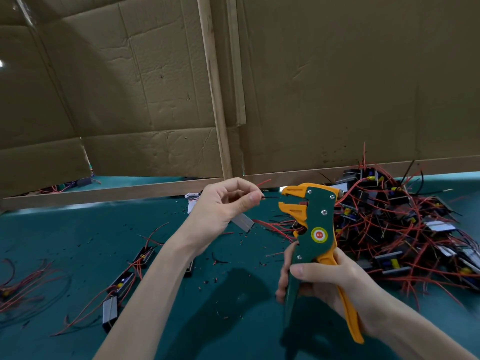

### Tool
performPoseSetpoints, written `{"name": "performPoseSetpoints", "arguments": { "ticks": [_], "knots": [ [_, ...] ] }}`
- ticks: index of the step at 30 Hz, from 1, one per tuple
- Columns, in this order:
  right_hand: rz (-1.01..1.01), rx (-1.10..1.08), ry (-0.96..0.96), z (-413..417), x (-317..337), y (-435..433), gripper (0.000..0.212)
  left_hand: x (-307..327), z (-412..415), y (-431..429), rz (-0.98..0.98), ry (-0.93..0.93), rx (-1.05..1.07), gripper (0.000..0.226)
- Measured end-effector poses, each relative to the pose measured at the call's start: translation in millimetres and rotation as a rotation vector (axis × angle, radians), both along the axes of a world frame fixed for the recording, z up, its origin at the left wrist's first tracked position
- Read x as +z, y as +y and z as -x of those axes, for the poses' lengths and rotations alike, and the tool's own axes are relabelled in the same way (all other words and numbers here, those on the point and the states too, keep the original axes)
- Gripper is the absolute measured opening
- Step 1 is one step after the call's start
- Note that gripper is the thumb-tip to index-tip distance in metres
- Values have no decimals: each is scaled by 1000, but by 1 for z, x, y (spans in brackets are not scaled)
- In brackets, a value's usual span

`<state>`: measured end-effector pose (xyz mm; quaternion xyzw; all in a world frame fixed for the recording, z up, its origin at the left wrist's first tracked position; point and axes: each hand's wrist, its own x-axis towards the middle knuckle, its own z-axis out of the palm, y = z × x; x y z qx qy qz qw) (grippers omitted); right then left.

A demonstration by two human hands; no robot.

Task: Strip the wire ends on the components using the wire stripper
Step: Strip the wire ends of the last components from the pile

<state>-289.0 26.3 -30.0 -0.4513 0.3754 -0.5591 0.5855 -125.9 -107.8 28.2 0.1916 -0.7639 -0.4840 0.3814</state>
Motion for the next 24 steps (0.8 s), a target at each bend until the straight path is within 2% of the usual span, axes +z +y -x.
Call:
{"name": "performPoseSetpoints", "arguments": {
  "ticks": [10, 15, 18, 20, 22, 24],
  "knots": [
    [-18, 12, 34, 0, 4, 2, 22, 4, 4, 7, -2, -84, 27, 9],
    [-77, -124, 70, -8, 6, 7, 22, 6, 2, 7, -14, -97, 14, 5],
    [-126, -267, 116, -13, 3, 7, 38, 4, 4, 5, 5, -121, 44, 7],
    [-129, -243, 68, -13, 2, 6, 30, 1, 6, 4, 27, -148, 69, 9],
    [-94, -121, -64, -13, 4, 4, 12, -1, 7, 2, 60, -165, 113, 10],
    [-108, -97, -179, -12, 2, -1, 11, -1, 4, -3, 126, -191, 199, 9]
  ]
}}
